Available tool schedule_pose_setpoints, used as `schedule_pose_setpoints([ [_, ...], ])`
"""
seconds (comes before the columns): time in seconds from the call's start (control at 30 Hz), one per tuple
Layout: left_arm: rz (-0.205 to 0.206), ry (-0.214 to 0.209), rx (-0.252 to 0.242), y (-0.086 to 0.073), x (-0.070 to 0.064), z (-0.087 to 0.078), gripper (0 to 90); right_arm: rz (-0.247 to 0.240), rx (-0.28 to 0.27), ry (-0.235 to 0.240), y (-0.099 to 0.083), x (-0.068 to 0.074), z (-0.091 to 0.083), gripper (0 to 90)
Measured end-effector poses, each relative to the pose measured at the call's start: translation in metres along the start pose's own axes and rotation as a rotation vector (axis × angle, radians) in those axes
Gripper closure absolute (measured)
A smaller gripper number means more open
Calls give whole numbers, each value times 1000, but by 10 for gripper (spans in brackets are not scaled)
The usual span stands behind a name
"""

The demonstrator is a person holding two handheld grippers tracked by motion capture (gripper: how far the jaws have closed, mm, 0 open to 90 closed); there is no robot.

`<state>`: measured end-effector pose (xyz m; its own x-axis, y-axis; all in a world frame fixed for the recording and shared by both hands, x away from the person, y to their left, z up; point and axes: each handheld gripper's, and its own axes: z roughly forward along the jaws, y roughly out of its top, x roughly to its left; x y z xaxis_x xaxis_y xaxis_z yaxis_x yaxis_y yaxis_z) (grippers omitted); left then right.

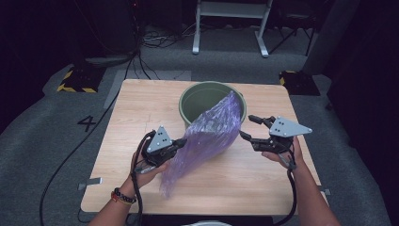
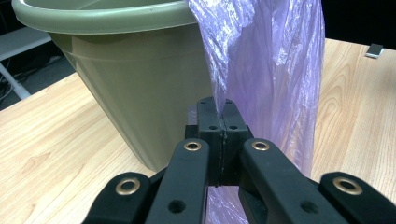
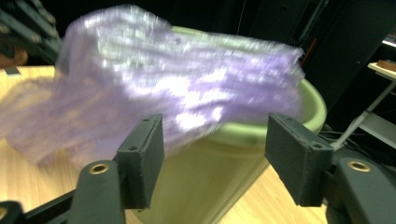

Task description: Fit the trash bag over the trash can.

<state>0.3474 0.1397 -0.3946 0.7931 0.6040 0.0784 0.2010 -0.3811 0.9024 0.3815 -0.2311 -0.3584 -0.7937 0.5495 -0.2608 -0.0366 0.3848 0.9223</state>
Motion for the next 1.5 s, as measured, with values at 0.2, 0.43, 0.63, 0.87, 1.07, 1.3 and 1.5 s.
schedule_pose_setpoints([
  [0.2, 7, -8, -5, 1, -1, 0, 900, -17, 10, -7, -8, 8, 10, 473],
  [0.43, 10, -16, -18, 1, -1, -2, 899, -37, -36, 14, -7, 8, 8, 796],
  [0.63, 24, -27, -30, 3, -2, -4, 899, -59, -60, 11, 0, 10, 7, 880],
  [0.87, 32, -33, -61, 10, -1, -8, 898, -62, -74, 12, 14, 3, 11, 900],
  [1.07, 20, -11, -80, 14, 3, -8, 893, -34, -49, 6, 27, -10, 23, 900],
  [1.3, 25, -1, -63, 15, 4, -2, 880, 0, 90, -7, 38, -23, 49, 900],
  [1.5, 6, 3, -57, 16, 8, 3, 865, 15, 183, -29, 41, -25, 66, 894],
])
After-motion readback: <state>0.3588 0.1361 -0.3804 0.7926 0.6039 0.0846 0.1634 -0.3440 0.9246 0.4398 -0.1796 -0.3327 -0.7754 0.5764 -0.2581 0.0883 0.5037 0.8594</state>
